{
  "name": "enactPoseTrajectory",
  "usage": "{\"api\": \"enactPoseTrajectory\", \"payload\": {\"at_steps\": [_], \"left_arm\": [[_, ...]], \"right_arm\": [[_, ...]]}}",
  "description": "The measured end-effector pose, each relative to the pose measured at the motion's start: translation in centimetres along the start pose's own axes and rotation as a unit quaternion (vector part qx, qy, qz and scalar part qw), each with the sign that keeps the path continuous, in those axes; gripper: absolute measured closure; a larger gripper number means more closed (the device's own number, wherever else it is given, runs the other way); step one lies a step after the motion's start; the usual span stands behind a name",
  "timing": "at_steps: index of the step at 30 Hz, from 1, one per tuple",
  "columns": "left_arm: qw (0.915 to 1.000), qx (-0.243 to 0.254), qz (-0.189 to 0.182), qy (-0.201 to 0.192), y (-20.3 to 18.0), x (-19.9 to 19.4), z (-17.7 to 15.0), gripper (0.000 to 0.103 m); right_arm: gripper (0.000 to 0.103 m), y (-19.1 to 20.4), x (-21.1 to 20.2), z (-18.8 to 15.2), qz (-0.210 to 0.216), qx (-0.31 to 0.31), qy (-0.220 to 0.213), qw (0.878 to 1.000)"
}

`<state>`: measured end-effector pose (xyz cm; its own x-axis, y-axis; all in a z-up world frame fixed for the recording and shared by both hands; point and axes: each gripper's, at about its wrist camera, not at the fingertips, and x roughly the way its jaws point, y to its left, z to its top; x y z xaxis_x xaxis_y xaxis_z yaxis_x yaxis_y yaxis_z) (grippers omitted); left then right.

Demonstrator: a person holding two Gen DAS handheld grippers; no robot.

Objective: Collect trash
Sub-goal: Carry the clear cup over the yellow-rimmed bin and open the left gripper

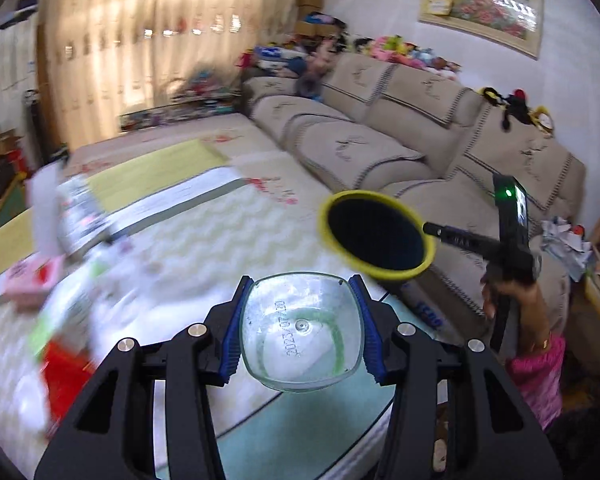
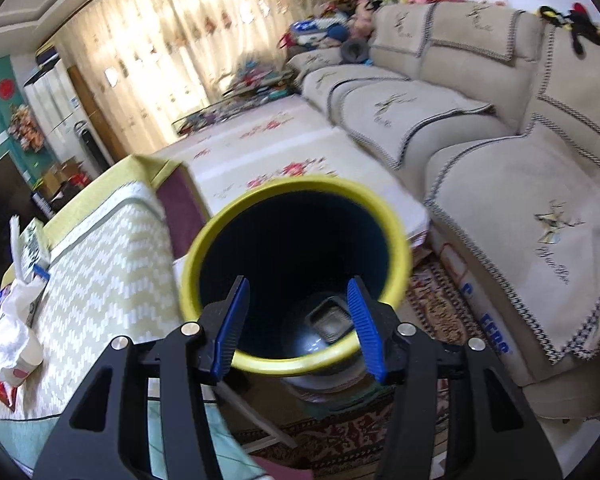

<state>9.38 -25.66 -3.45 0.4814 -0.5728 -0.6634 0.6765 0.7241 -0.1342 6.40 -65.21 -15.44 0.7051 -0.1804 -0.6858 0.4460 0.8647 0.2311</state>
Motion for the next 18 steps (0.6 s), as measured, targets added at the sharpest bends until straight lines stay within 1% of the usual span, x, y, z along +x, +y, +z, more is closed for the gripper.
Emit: {"api": "enactPoseTrajectory", "payload": {"at_steps": [2,5,8,10,13,14,18], "left_arm": [[0.9995,0.012,-0.025,0.012,-1.7,2.8,1.9,0.055],[0.9981,0.033,-0.043,0.028,-4.4,7.0,4.3,0.055],[0.9967,0.051,-0.045,0.043,-6.6,11.7,6.5,0.055],[0.9955,0.051,-0.05,0.062,-7.9,15.2,7.8,0.055],[0.9939,0.05,-0.051,0.084,-9.1,19.9,8.8,0.055],[0.9929,0.049,-0.051,0.095,-9.6,22.1,9.2,0.055],[0.9903,0.049,-0.043,0.122,-11.0,27.4,9.5,0.055]], "right_arm": [[0.053,-1.3,-0.8,0.0,-0.013,0.007,-0.008,1.0],[0.052,-3.5,-1.7,0.0,-0.033,0.02,-0.018,0.999],[0.052,-5.9,-2.2,-0.3,-0.049,0.038,-0.022,0.998],[0.051,-7.1,-2.2,-0.5,-0.053,0.048,-0.02,0.997],[0.051,-8.7,-1.8,-1.0,-0.062,0.062,-0.014,0.996],[0.051,-9.3,-1.7,-1.1,-0.063,0.066,-0.011,0.996],[0.051,-11.1,-1.1,-1.9,-0.07,0.082,0.003,0.994]]}}
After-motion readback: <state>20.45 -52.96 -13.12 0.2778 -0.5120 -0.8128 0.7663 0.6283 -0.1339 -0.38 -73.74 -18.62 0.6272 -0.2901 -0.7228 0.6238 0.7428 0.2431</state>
